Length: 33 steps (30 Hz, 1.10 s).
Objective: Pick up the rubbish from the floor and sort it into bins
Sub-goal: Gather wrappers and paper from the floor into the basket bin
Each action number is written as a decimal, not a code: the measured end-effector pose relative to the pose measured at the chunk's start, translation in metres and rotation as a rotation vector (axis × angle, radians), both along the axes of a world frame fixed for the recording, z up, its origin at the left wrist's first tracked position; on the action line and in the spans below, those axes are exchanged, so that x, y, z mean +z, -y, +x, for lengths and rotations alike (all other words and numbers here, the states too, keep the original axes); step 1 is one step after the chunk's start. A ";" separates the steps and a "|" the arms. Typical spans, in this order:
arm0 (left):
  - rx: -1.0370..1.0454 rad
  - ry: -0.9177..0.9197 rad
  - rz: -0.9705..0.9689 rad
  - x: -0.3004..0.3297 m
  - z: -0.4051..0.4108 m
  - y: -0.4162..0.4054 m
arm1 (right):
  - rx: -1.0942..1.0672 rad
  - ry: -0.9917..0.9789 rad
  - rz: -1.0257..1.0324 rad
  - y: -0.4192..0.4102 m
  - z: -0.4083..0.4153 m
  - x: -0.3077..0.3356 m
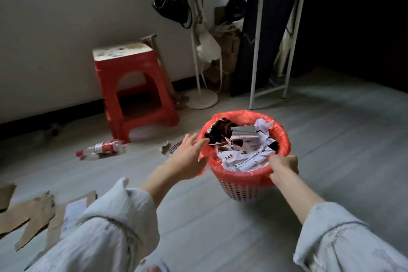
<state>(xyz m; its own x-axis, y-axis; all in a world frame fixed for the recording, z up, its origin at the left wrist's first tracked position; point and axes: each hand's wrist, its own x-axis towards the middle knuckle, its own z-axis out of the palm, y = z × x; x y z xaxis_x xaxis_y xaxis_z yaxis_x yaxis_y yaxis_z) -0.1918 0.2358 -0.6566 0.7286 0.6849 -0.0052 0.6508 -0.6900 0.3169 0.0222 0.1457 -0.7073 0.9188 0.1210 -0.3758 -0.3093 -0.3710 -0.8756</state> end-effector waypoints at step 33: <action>0.289 -0.393 -0.314 -0.292 0.044 -0.284 | 1.098 0.436 -0.365 -0.275 0.024 -0.216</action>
<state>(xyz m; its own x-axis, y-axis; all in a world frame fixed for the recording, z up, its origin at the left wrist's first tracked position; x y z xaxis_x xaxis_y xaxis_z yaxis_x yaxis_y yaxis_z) -0.1474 0.5198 -0.9488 0.4148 0.7772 -0.4732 0.9089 -0.3791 0.1740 0.0466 0.4203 -0.9235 0.4538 0.8589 -0.2373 0.6111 -0.4938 -0.6186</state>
